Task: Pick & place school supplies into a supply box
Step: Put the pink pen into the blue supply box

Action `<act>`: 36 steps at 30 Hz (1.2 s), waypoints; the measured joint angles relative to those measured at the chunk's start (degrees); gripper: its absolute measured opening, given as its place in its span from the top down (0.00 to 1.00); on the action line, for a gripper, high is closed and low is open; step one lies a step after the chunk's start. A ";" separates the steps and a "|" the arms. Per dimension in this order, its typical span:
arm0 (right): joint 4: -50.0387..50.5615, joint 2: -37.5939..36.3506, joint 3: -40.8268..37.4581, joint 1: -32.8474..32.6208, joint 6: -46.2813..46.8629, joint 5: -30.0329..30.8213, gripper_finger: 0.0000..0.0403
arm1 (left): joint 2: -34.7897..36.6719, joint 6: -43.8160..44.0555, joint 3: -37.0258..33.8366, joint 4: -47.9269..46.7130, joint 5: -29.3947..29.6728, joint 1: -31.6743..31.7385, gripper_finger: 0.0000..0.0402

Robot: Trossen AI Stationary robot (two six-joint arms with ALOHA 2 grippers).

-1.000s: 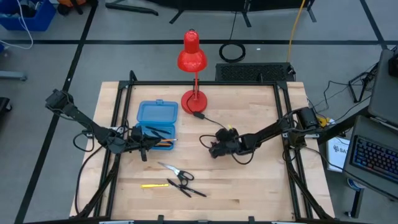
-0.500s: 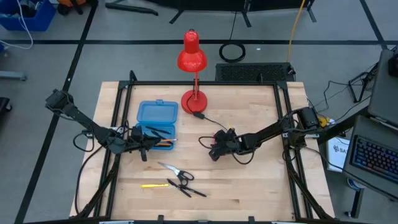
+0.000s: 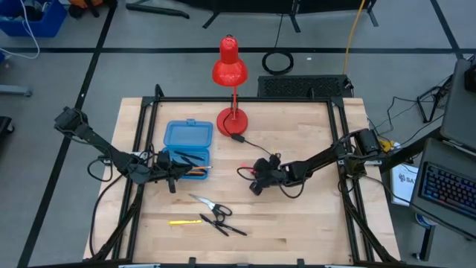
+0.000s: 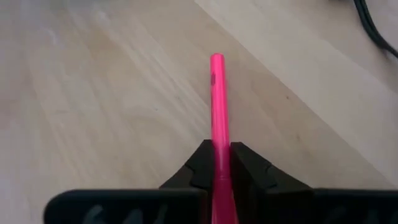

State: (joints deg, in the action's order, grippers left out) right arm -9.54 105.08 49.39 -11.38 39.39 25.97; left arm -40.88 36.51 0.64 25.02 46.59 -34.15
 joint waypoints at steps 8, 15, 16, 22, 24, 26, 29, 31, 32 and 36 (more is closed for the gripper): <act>-9.83 -0.02 0.00 0.44 -6.24 -1.25 0.97 | 0.00 -0.02 -0.02 0.00 0.00 0.00 0.91; -16.53 -0.04 0.00 2.18 -10.15 -5.23 0.99 | 0.00 -0.35 0.00 0.00 0.00 -0.01 0.91; -17.21 -0.04 0.00 2.44 -10.57 -5.61 0.99 | 0.00 -0.37 0.00 0.00 0.00 -0.02 0.91; -16.72 -0.11 0.02 3.26 -10.85 -7.85 0.99 | 0.00 -0.37 0.00 0.00 -1.06 -0.02 0.91; -15.27 -0.13 0.09 3.34 -6.59 -4.41 0.99 | 0.00 -0.35 0.00 0.00 -1.09 -0.01 0.91; -12.69 -0.14 0.09 3.32 -4.77 0.79 0.99 | 0.00 -0.35 0.00 0.00 -1.09 0.00 0.91; -10.70 -0.13 0.07 2.11 -5.11 8.46 1.00 | 0.00 -0.33 0.00 0.00 -1.11 -0.02 0.91; -10.77 -0.13 0.07 1.30 -4.91 10.29 1.00 | 0.00 -0.31 0.00 -0.04 -1.11 0.00 0.91; -10.77 -0.13 0.07 1.08 -4.53 10.52 1.00 | 0.00 -0.30 0.00 -0.08 -1.11 0.00 0.91; -9.98 -0.13 -0.12 0.17 -4.08 12.44 0.91 | 0.00 -0.06 0.00 -0.64 -1.14 0.00 0.91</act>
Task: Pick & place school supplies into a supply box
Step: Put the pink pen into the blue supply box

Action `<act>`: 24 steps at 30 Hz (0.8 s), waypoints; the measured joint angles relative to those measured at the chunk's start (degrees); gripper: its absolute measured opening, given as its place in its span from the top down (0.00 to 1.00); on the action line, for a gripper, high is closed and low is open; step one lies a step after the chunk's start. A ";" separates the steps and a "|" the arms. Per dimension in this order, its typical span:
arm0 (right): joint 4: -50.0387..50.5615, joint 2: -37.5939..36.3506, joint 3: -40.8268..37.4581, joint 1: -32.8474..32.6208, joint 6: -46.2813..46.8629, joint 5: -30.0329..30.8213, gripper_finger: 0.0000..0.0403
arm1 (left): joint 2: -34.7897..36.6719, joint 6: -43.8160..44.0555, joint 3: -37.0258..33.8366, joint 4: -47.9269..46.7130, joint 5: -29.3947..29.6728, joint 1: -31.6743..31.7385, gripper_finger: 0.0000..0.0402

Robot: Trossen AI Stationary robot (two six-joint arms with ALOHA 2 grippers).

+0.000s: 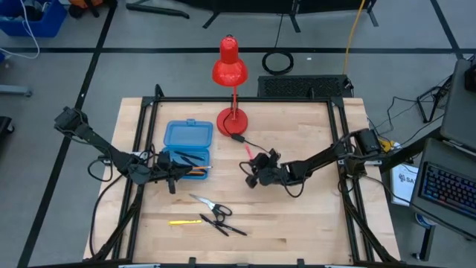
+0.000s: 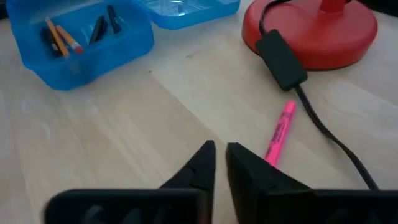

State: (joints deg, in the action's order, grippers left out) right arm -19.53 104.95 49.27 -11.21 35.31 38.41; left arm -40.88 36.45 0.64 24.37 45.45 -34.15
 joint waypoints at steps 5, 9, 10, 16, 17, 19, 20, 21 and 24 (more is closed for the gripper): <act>-2.54 0.00 -2.56 -2.00 0.06 4.56 0.71 | -0.02 0.34 0.00 -0.45 0.03 0.00 0.91; -6.86 0.00 -5.43 -2.66 0.56 6.58 0.53 | -0.02 0.54 0.00 -0.45 0.05 0.00 0.91; -7.97 0.00 -6.17 -2.68 1.05 6.41 0.49 | -0.02 0.54 0.00 -0.45 0.03 -0.02 0.91; -12.28 -0.01 -10.23 -2.84 1.55 6.56 0.38 | -0.02 0.54 0.00 -0.45 0.70 -0.01 0.91; -13.63 -0.02 -10.73 -2.85 1.17 6.49 0.38 | -0.02 0.54 0.00 -0.44 0.71 -0.02 0.91; -15.45 0.45 -11.20 -2.90 1.09 6.49 0.38 | -0.01 0.54 -0.01 -0.43 0.79 0.00 0.91; -16.41 0.92 -11.34 -2.90 0.74 6.48 0.39 | -0.02 0.52 0.00 -0.43 0.92 0.00 0.91; -17.34 1.67 -11.40 -2.90 -0.15 6.47 0.40 | -0.02 0.52 0.00 -0.43 0.94 -0.02 0.91; -21.45 5.48 -11.40 -2.90 -0.41 6.48 0.42 | 0.00 0.52 0.00 -0.53 1.00 -0.01 0.91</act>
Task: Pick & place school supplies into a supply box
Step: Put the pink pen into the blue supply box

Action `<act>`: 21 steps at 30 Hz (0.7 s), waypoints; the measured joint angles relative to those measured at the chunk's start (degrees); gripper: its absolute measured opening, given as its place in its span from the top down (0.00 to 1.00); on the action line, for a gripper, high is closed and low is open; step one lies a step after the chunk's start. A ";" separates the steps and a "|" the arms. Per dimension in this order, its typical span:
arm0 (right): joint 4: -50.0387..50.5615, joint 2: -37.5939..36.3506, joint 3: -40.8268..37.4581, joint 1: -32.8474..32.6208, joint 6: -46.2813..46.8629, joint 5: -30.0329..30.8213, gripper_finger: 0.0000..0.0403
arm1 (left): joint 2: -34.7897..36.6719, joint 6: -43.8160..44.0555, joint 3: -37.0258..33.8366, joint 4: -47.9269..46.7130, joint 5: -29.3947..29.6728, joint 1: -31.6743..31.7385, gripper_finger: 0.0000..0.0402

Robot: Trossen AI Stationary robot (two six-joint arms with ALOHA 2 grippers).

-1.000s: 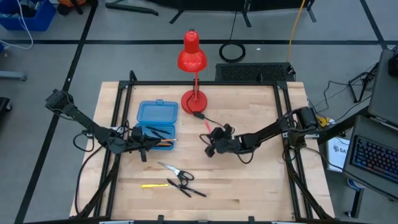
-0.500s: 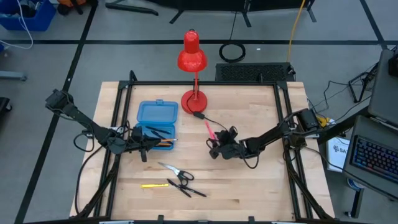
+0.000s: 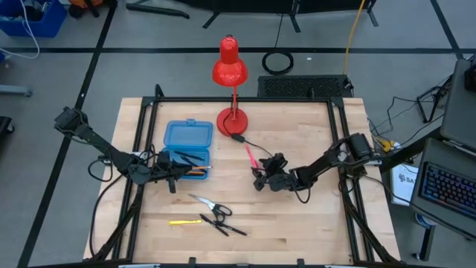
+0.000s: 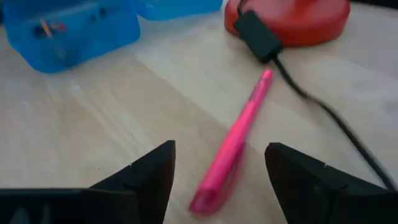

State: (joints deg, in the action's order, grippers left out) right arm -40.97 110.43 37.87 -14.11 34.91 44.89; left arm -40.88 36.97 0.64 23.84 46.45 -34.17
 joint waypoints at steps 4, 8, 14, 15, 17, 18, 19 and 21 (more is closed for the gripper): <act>-6.39 3.69 0.10 0.17 -1.80 1.09 0.44 | -0.02 0.48 -0.01 -0.12 0.03 0.00 0.91; -7.13 4.37 0.15 0.22 -1.70 0.30 0.45 | -0.02 0.46 0.00 -0.25 0.03 0.00 0.91; -4.54 4.42 0.15 0.39 -4.02 0.11 0.45 | 0.00 0.52 -0.02 -0.60 0.03 0.00 0.91; -3.68 4.42 0.15 0.39 -4.10 0.12 0.45 | 0.00 0.52 0.00 -0.60 0.03 0.00 0.91; -1.97 4.43 0.15 0.53 -3.12 0.28 0.45 | 0.00 0.58 0.00 -0.58 0.04 0.00 0.91; -1.19 4.44 0.16 0.72 -2.39 0.28 0.45 | 0.00 0.62 0.00 -0.58 0.04 0.00 0.91; 0.13 4.44 0.30 0.87 -1.62 0.24 0.45 | -0.01 0.63 0.00 -0.58 0.05 0.01 0.91; 4.10 5.18 0.93 1.21 0.70 0.15 0.45 | 0.00 0.73 0.00 -0.57 0.08 0.00 0.91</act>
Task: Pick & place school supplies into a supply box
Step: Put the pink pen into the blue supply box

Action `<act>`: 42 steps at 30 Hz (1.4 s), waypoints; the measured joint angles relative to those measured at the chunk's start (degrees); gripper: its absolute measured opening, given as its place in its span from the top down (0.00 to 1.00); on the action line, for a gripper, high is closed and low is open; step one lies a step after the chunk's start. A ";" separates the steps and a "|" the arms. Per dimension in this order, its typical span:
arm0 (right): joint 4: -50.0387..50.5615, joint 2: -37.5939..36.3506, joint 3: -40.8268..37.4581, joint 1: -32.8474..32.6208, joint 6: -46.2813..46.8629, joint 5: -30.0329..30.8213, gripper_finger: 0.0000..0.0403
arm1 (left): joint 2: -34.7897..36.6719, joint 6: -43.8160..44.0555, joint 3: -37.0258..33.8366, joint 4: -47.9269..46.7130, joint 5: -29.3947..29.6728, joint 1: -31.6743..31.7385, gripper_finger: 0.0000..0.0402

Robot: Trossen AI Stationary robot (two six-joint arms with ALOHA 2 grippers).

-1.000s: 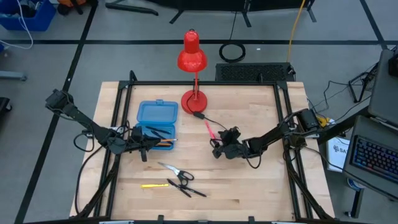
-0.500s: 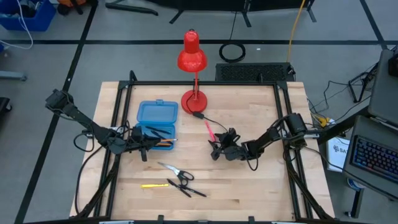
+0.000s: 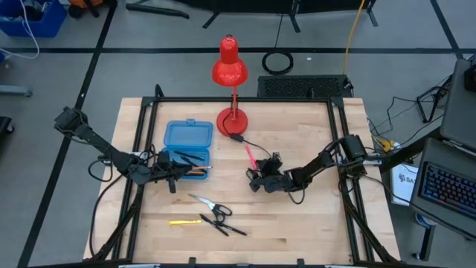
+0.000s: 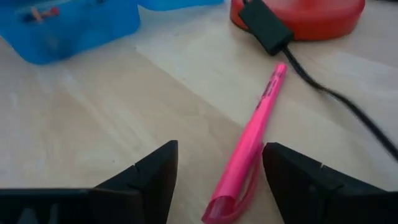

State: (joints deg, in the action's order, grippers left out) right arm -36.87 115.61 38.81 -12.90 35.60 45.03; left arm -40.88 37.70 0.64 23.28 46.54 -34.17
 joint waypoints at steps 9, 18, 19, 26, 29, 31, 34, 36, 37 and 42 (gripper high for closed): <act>3.49 6.05 5.01 0.38 2.95 1.87 0.45 | 0.00 0.50 0.00 -0.26 -0.03 0.01 0.91; 7.78 6.21 4.74 -0.12 9.20 4.49 0.59 | 0.00 1.56 0.01 -1.13 -0.06 0.02 0.91; 7.70 6.21 4.70 -0.12 9.28 4.68 0.63 | 0.00 1.59 0.01 -1.15 -0.06 0.02 0.91; 6.78 6.21 4.68 -0.12 9.93 4.44 0.90 | 0.00 1.62 0.01 -1.20 -0.06 0.01 0.91; 4.43 6.21 4.64 -0.17 7.59 3.75 0.90 | 0.00 1.62 0.01 -1.23 -0.06 0.02 0.91; 1.61 6.27 4.64 -0.26 4.63 2.97 0.90 | 0.00 1.61 0.01 -1.23 -0.06 0.02 0.91; -1.95 6.36 4.57 -0.45 0.61 2.08 0.90 | 0.00 1.59 0.00 -1.25 -0.07 0.01 0.91; -4.17 5.90 4.57 -0.49 -2.38 1.46 0.90 | 0.00 1.59 0.00 -1.28 -0.08 0.01 0.91; -5.18 5.60 4.57 -0.49 -3.74 1.22 0.90 | 0.00 1.57 0.01 -1.28 -0.06 0.00 0.91; -6.20 2.32 4.53 -0.69 -8.86 -2.26 0.90 | -0.02 1.18 0.01 -1.28 -0.10 0.00 0.91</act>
State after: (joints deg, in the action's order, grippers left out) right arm -43.07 117.94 43.33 -13.59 26.74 42.77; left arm -40.91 38.87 0.64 22.00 46.44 -34.17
